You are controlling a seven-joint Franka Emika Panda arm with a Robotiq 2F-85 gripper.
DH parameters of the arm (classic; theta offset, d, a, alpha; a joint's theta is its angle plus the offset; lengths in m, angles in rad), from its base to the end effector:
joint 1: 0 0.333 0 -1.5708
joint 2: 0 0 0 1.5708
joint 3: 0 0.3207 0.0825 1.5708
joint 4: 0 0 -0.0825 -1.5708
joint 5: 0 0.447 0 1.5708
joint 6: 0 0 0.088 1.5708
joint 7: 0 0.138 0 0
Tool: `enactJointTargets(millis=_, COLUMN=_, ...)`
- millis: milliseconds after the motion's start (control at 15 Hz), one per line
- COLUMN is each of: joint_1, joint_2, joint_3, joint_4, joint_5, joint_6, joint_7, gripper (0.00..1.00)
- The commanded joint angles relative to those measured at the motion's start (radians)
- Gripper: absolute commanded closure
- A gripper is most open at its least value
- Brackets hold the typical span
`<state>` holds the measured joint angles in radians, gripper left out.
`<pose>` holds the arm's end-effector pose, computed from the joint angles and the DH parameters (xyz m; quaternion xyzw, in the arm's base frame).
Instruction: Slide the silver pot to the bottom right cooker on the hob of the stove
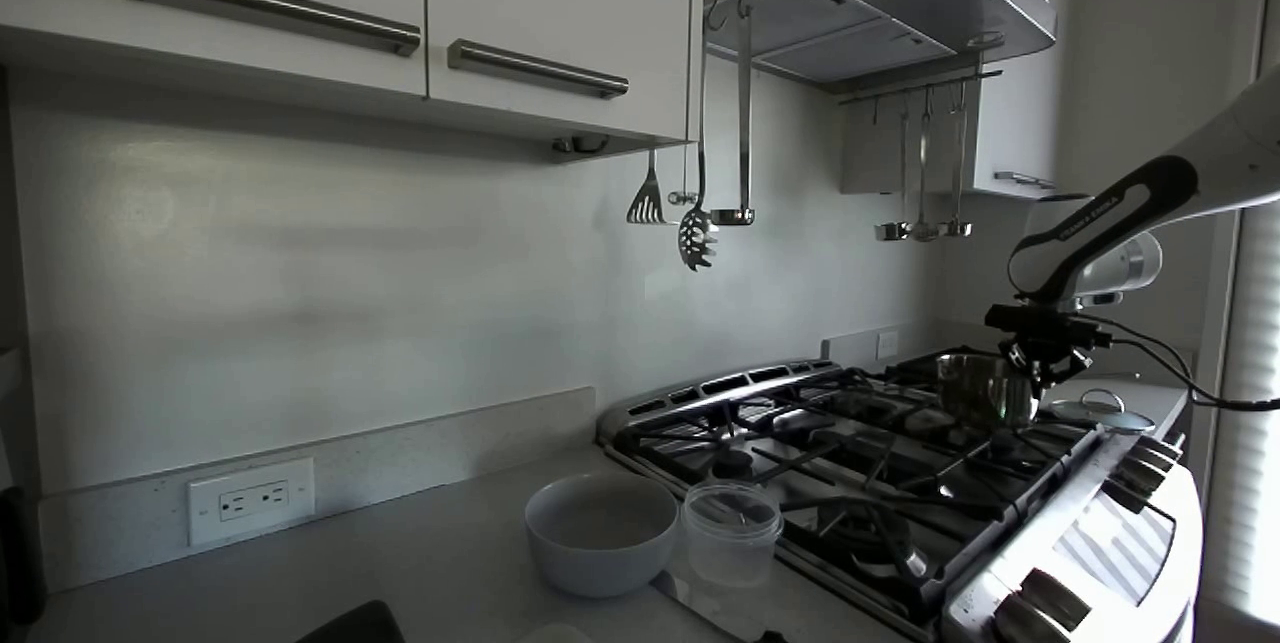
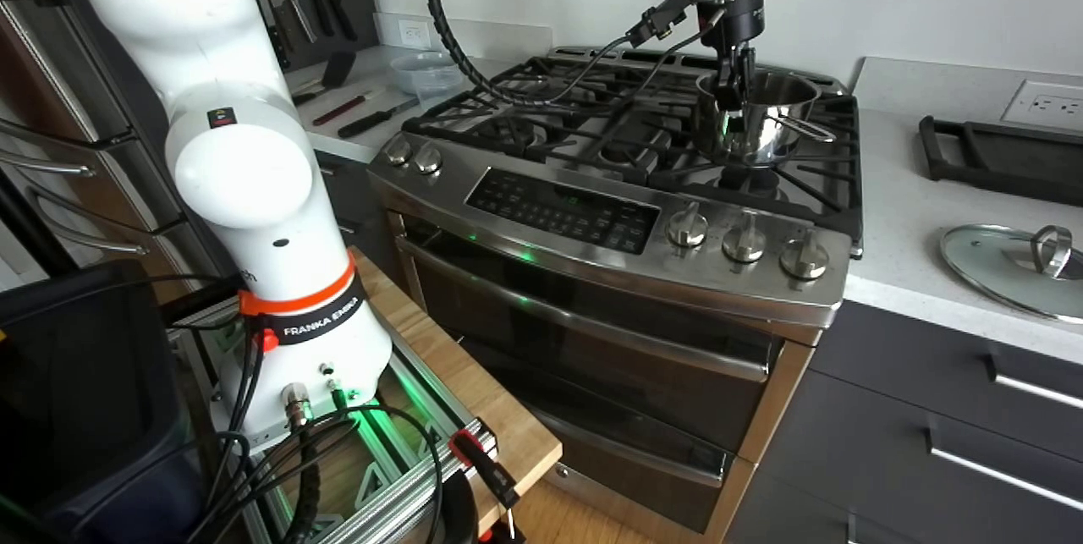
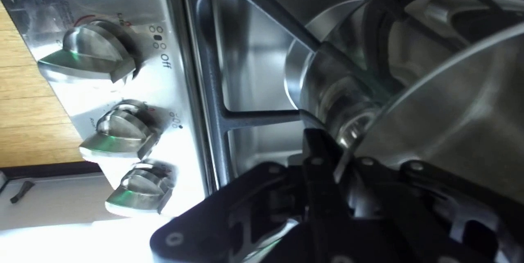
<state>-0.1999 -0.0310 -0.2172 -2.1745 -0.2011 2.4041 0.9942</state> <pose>0.5589 -0.2539 0.3725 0.7930 -0.5908 0.1446 0.0335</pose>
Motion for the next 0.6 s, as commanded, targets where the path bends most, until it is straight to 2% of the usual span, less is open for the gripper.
enactJointTargets(millis=0, joint_1=-0.025, joint_2=-0.013, joint_3=-0.006, joint_4=-0.040, joint_5=-0.008, joint_6=-0.010, joint_7=0.012, gripper=0.99)
enactJointTargets(millis=333, joint_1=-0.030, joint_2=-0.008, joint_3=-0.004, joint_4=-0.038, joint_5=0.004, joint_6=-0.006, joint_7=0.001, gripper=0.99)
enactJointTargets(millis=400, joint_1=-0.029, joint_2=-0.007, joint_3=-0.004, joint_4=-0.036, joint_5=0.002, joint_6=-0.010, joint_7=0.001, gripper=0.69)
enactJointTargets(millis=533, joint_1=-0.030, joint_2=-0.008, joint_3=-0.004, joint_4=-0.034, joint_5=0.000, joint_6=-0.018, joint_7=-0.002, gripper=0.61)
